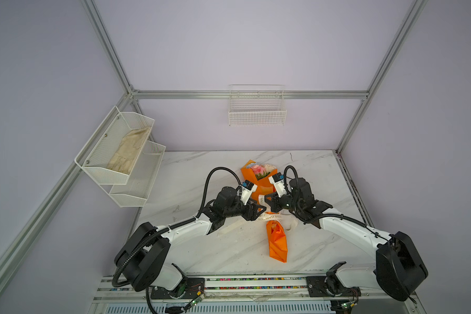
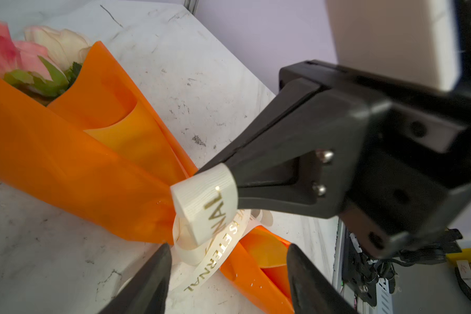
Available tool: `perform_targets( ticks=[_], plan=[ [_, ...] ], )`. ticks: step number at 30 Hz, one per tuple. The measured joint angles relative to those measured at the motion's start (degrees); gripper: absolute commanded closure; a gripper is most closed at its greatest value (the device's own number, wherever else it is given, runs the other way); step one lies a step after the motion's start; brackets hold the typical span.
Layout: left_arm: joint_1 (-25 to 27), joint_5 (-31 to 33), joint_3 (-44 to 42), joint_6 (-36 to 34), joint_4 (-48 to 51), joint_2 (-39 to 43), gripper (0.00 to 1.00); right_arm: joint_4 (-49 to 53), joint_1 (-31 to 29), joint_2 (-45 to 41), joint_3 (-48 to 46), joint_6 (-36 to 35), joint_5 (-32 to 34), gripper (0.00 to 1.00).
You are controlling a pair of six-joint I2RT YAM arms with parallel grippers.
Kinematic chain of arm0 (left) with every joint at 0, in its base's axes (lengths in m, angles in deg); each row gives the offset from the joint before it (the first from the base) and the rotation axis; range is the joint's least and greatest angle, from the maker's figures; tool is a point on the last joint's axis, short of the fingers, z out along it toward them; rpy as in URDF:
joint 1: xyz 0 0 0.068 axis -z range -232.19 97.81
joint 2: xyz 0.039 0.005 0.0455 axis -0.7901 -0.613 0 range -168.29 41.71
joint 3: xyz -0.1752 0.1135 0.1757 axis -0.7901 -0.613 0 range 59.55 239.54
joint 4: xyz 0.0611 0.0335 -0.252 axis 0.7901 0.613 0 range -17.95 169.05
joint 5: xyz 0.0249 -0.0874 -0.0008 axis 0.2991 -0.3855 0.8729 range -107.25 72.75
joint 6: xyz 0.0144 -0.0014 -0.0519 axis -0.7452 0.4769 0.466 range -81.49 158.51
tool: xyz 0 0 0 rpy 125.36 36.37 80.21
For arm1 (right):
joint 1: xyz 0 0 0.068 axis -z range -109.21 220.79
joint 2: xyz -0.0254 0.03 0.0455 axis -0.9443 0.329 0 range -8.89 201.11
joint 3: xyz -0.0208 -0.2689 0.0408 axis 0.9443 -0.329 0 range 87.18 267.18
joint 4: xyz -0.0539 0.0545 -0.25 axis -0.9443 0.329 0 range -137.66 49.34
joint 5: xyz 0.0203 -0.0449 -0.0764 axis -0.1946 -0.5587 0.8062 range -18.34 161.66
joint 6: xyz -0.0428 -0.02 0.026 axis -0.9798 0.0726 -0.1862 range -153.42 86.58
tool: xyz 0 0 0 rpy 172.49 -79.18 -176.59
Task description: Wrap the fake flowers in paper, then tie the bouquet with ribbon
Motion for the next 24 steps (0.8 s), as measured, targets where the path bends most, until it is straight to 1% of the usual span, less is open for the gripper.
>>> perform_targets(
  ticks=[2, 6, 8, 10, 12, 15, 17, 18, 19, 21, 24],
  plan=[
    [-0.3, -1.2, 0.4, 0.0, 0.0, -1.8, 0.35, 0.0, -0.3, -0.1, 0.0, -0.5, -0.2, 0.97],
    [-0.9, -3.0, 1.9, 1.0, -1.6, -4.5, 0.43, 0.1, -0.6, -0.2, 0.0, -1.9, -0.6, 0.96],
    [-1.3, -3.8, 2.2, 1.7, -3.7, -5.0, 0.51, 0.2, -0.6, -0.2, 0.0, -2.4, -0.6, 0.94],
    [-1.7, -4.8, 2.2, 2.7, -5.6, -5.2, 0.63, 0.1, -0.6, -0.2, 0.0, -2.8, -0.4, 0.94],
    [-1.8, -5.6, 2.2, 3.3, -6.5, -5.2, 0.76, 0.1, -0.5, -0.3, 0.0, -3.1, 0.0, 0.93],
    [-1.9, -6.3, 2.3, 3.9, -6.9, -5.2, 0.84, 0.3, -0.6, -0.5, 0.0, -3.3, 1.0, 0.94],
    [-2.0, -6.4, 2.4, 4.1, -6.9, -5.2, 0.92, 0.9, -0.6, -0.8, 0.0, -3.4, 2.4, 0.93],
    [-2.1, -6.4, 2.4, 4.1, -6.9, -5.2, 0.96, 1.4, -0.6, -1.0, 0.0, -3.6, 3.1, 0.91],
    [-2.2, -6.5, 2.4, 4.1, -6.9, -5.2, 0.99, 1.7, -0.6, -1.2, 0.0, -3.7, 3.7, 0.86],
    [-2.4, -6.4, 2.4, 3.9, -6.8, -5.2, 1.0, 2.3, -0.6, -1.4, 0.0, -3.7, 4.6, 0.81],
    [-2.4, -5.7, 2.4, 3.9, -6.6, -4.9, 1.0, 5.1, -0.6, -2.0, 0.4, -1.7, 6.9, 0.7]
  ],
)
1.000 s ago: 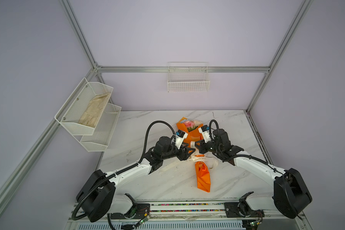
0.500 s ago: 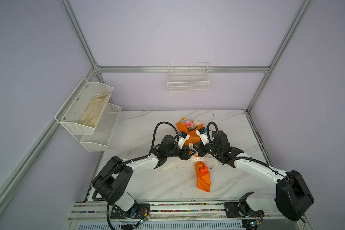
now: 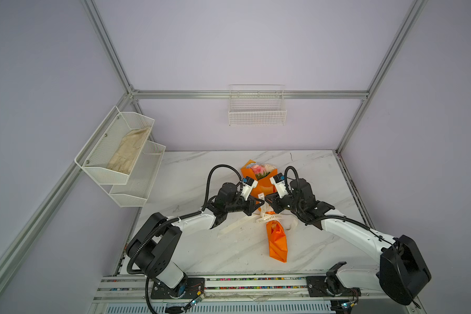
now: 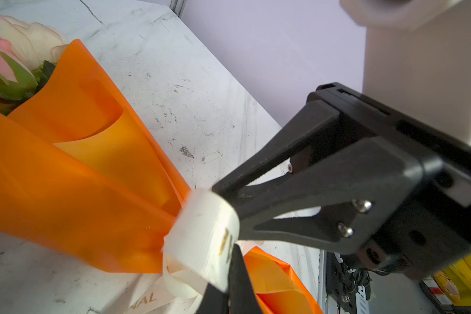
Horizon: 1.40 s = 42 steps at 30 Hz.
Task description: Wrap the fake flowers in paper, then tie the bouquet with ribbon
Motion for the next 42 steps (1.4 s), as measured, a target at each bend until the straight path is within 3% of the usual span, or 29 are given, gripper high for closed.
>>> perform_targets(
  ticks=[8, 15, 20, 27, 35, 42],
  plan=[
    [-0.2, 1.8, 0.0, 0.0, 3.0, 3.6, 1.0, 10.8, 0.2, -7.3, 0.8, 15.1, 9.8, 0.61],
    [-1.0, -0.2, 0.0, 2.1, 4.6, 4.5, 1.0, 11.5, 0.5, -11.7, -2.9, 20.2, 5.8, 0.62],
    [-1.9, -2.1, 2.4, 4.6, 9.3, 3.3, 1.0, 15.6, 1.2, -8.0, -3.6, 26.9, 10.1, 0.6],
    [-2.2, -3.8, 3.2, 5.5, 13.7, 2.1, 1.0, 16.9, 8.7, -10.7, -11.2, 39.3, 11.7, 0.52],
    [-2.3, -4.2, 3.2, 5.9, 15.2, 1.9, 1.0, 17.2, 9.3, -10.1, -14.3, 45.3, 9.6, 0.52],
    [-2.2, -4.4, 3.2, 5.9, 15.8, 1.9, 1.0, 20.1, 9.3, -8.3, -14.5, 43.8, 10.2, 0.5]
  ],
)
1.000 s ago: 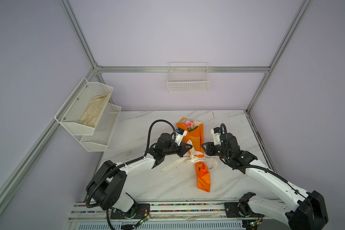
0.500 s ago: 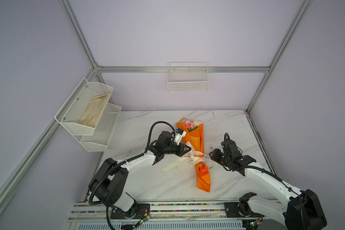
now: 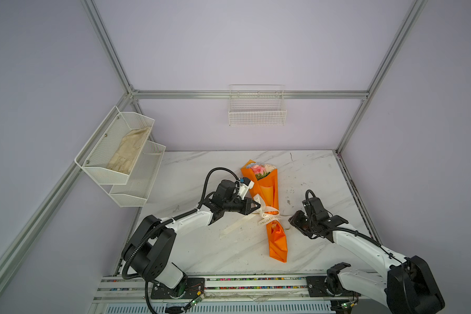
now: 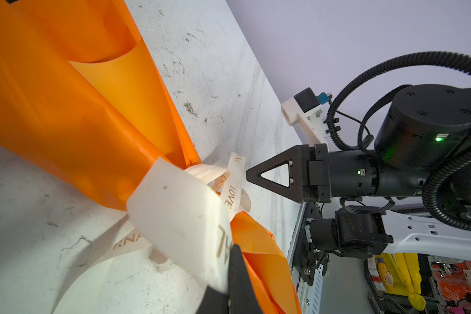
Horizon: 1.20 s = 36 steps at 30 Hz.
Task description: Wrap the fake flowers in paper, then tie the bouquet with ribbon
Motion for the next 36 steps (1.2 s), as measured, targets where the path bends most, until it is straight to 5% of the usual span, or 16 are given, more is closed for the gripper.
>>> perform_targets(
  ticks=[7, 8, 10, 13, 24, 32, 36],
  plan=[
    [0.0, -0.1, 0.0, 0.1, 0.4, 0.0, 1.0, -1.9, 0.0, 7.5, 0.3, -3.5, -4.4, 0.51],
    [0.0, -0.2, 0.0, 0.2, 0.4, 0.0, 1.0, -2.4, 0.0, 8.0, 0.4, -3.6, -4.5, 0.55],
    [0.0, -0.2, 0.0, 0.3, 0.6, 0.0, 1.0, -2.6, 0.0, 8.7, 0.7, -4.1, -4.3, 0.81],
    [0.0, -0.2, 0.0, 0.3, 1.5, 0.1, 1.0, -1.2, 0.0, 8.5, 0.6, -4.4, -2.6, 0.99],
    [-1.8, 2.0, 0.1, -2.3, 11.5, 3.4, 1.0, 10.0, 0.0, -4.5, 8.8, -4.7, 17.7, 1.0],
    [-2.0, 9.7, 2.7, -8.7, 22.1, 4.7, 1.0, 16.0, 0.0, -2.9, 20.1, -11.4, 30.4, 1.0],
    [-2.0, 10.8, 2.7, -10.3, 24.7, 4.7, 1.0, 17.2, 0.0, 0.2, 25.2, -18.9, 31.6, 0.98]
  ],
)
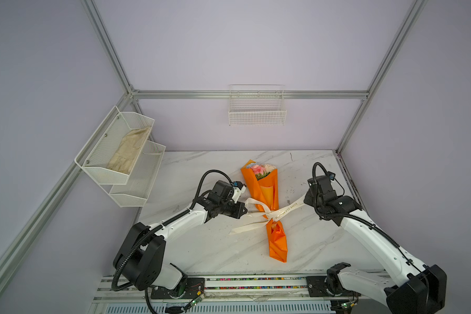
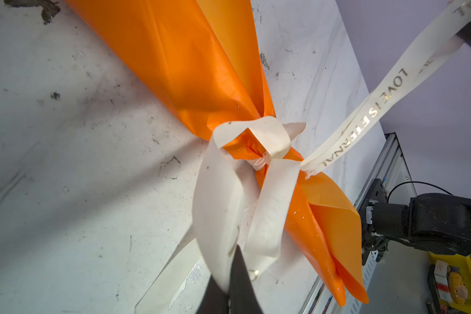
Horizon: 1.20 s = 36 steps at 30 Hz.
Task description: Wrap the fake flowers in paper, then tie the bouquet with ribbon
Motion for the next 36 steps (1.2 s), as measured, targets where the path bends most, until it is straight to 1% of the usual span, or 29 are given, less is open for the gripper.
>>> perform_targets(
  ticks=[2, 5, 7, 10, 14, 18, 19, 22, 23, 25, 28, 29, 30, 31, 34, 36],
  plan=[
    [0.0, 0.0, 0.0, -0.3, 0.3, 0.0, 1.0, 1.7, 0.0, 2.9, 2.9, -2.9, -2.3, 0.97],
    [0.0, 0.1, 0.0, -0.3, 0.3, 0.0, 1.0, 6.5, -0.7, 9.6, 8.0, -6.4, -5.4, 0.95],
    [0.0, 0.2, 0.0, -0.3, 0.2, 0.0, 1.0, 10.6, -2.7, 14.2, 11.1, -7.1, -4.9, 0.92],
    [0.0, 0.5, 0.0, -0.3, 0.1, 0.0, 1.0, 16.4, -7.4, 18.9, 15.2, -7.9, -3.1, 0.91],
    [0.0, 0.6, 0.0, -0.3, 0.0, 0.0, 1.0, 20.1, -12.3, 19.3, 20.7, -10.6, 0.3, 0.9],
    [0.0, 0.7, 0.0, -0.3, -0.3, 0.0, 1.0, 21.3, -14.3, 18.9, 24.6, -13.6, 3.8, 0.89],
    [0.0, 0.7, 0.0, -0.3, -0.3, 0.0, 1.0, 21.6, -14.4, 18.8, 25.0, -14.3, 4.5, 0.87],
    [0.0, 1.0, 0.0, -0.3, -0.3, 0.0, 1.0, 23.2, -14.5, 18.5, 26.5, -15.4, 7.5, 0.74],
    [0.0, 1.0, 0.0, -0.3, -0.4, 0.0, 1.0, 24.0, -14.5, 18.5, 27.1, -14.9, 8.8, 0.66],
    [0.0, 1.1, 0.0, -0.3, -0.4, 0.0, 1.0, 25.0, -14.5, 18.1, 27.4, -13.6, 11.9, 0.65],
    [0.0, 1.1, 0.0, -0.3, -0.6, 0.0, 1.0, 26.5, -14.3, 17.7, 27.3, -10.5, 14.3, 0.61],
    [0.0, 1.1, 0.0, -0.3, -0.7, 0.0, 1.0, 26.9, -14.2, 17.6, 27.3, -9.2, 14.7, 0.58],
    [0.0, 1.1, 0.0, -0.3, -0.8, 0.0, 1.0, 26.9, -14.0, 17.4, 26.9, -7.5, 15.2, 0.51],
    [0.0, 1.1, 0.0, -0.3, -0.8, 0.0, 1.0, 26.9, -13.8, 17.1, 26.1, -5.6, 15.5, 0.47],
    [0.0, 1.1, 0.0, -0.3, -0.8, 0.0, 1.0, 27.0, -11.2, 15.3, 22.5, -0.7, 14.4, 0.44],
    [0.0, 1.1, 0.0, -0.3, -0.8, 0.0, 1.0, 25.2, -8.3, 12.5, 18.2, 1.6, 10.9, 0.42]
  ],
)
